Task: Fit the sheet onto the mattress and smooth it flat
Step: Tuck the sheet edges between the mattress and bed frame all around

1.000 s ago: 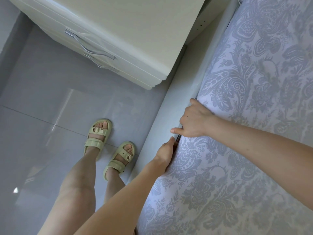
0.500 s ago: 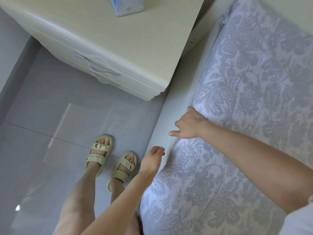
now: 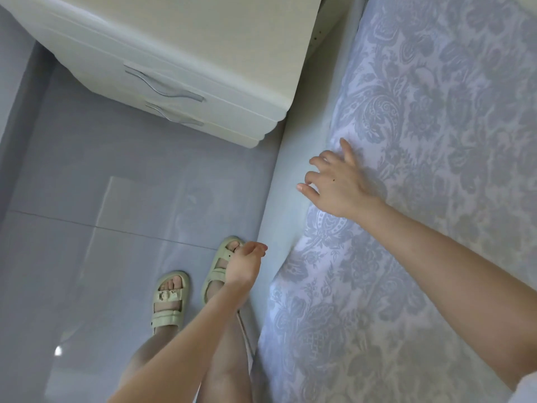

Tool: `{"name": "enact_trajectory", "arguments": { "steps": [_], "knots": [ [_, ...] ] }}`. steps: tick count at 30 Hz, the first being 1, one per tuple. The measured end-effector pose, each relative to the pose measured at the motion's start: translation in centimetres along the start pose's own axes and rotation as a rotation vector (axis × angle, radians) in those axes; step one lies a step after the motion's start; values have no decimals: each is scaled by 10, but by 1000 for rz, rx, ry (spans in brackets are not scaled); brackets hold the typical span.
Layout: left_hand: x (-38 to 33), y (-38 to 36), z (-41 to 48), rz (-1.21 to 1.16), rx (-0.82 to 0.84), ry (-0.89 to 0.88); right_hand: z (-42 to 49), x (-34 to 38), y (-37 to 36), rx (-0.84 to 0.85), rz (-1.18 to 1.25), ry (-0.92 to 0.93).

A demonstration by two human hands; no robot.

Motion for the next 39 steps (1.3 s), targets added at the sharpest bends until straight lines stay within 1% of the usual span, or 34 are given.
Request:
{"name": "enact_trajectory", "arguments": {
  "steps": [1, 2, 4, 6, 8, 13, 16, 19, 22, 24, 26, 28, 30, 33, 35, 39],
  "knots": [
    [12, 1, -8, -2, 22, 0, -17, 6, 1, -147, 49, -18],
    [24, 1, -16, -8, 45, 3, -35, 14, -1, -217, 91, -9],
    [46, -1, -28, -24, 67, -4, -67, 33, -10, -244, 139, 86],
    [63, -8, -38, -43, 92, -4, -89, 52, -17, -215, 160, 193],
    [76, -18, -43, -75, 126, 0, -100, 68, -26, -194, 146, 262],
    [111, -46, -50, -152, 204, 70, -97, 98, -56, -161, 54, 410],
    [126, -51, -52, -204, 200, 53, -90, 102, -66, -154, -16, 443],
    [128, -55, -53, -166, 188, -14, -91, 101, -76, -143, 18, 450],
    [122, -63, -54, -138, 177, -9, -89, 103, -78, -79, 19, 442],
    [120, -68, -55, -150, 149, -6, -92, 101, -77, -89, 46, 505],
    [118, -71, -57, -167, 76, -27, -96, 97, -77, -73, 78, 558],
    [116, -75, -59, -127, -6, -95, -95, 98, -76, 26, 80, 529],
    [114, -77, -59, -104, -48, -129, -89, 105, -76, 135, 54, 488],
    [119, -76, -53, -143, -43, -85, -83, 110, -74, 230, 22, 469],
    [121, -74, -50, -193, -22, -47, -80, 112, -75, 261, -11, 470],
    [120, -78, -46, -159, 69, 20, -82, 123, -72, 224, -42, 500]
  ]
}}
Point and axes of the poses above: each hand's wrist, its own z-axis towards the middle knuckle, its own y-axis out of the back of the hand, x = y × z, the point moved 3 cm from there along z, towards the middle knuckle, and after that the axes turned 4 degrees about y, right-handed, at the moved point
